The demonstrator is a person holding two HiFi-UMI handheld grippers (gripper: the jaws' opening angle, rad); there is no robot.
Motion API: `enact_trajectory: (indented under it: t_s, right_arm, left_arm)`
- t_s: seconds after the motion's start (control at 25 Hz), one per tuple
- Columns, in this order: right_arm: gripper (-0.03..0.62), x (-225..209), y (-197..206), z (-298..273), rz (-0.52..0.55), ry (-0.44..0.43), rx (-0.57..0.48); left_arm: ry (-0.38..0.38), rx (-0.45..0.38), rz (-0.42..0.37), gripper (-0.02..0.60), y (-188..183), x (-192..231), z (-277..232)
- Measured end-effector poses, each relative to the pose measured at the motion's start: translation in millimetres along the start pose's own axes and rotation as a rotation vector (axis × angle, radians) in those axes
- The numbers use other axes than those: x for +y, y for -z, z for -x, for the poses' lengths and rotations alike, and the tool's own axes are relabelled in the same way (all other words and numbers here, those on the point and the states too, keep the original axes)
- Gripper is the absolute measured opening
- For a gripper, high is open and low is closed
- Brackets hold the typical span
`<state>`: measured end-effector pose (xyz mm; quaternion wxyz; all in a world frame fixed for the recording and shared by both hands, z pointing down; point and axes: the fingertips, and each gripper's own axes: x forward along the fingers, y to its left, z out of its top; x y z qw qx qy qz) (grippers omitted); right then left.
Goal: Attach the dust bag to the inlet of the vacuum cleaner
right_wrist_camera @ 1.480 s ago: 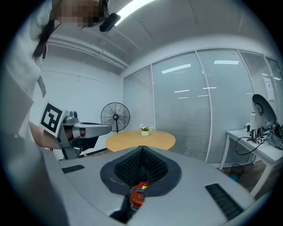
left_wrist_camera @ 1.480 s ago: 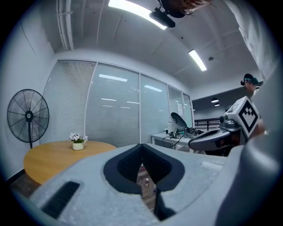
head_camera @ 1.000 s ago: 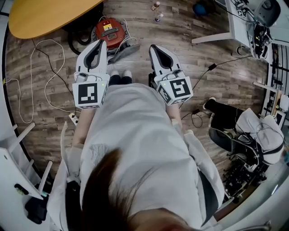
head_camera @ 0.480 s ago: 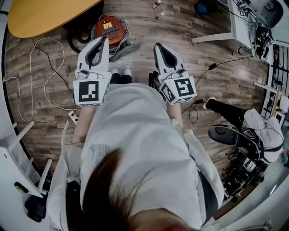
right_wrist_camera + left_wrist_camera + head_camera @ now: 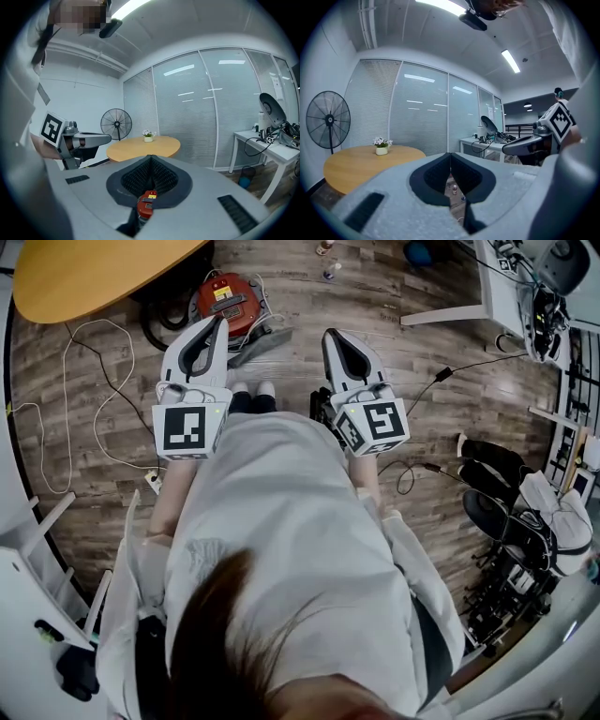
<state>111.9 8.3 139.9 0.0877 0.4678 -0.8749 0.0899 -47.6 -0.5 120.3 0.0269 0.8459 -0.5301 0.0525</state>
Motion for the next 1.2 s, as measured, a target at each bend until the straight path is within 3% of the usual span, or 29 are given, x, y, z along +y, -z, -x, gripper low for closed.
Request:
enact_trajectory:
  t_s: [1.2]
  right_arm:
    - [0.002,0,-2,-19,0.028,-0.005,0.02]
  left_arm:
    - [0.017,0.017,0.017,0.018,6,11,-11]
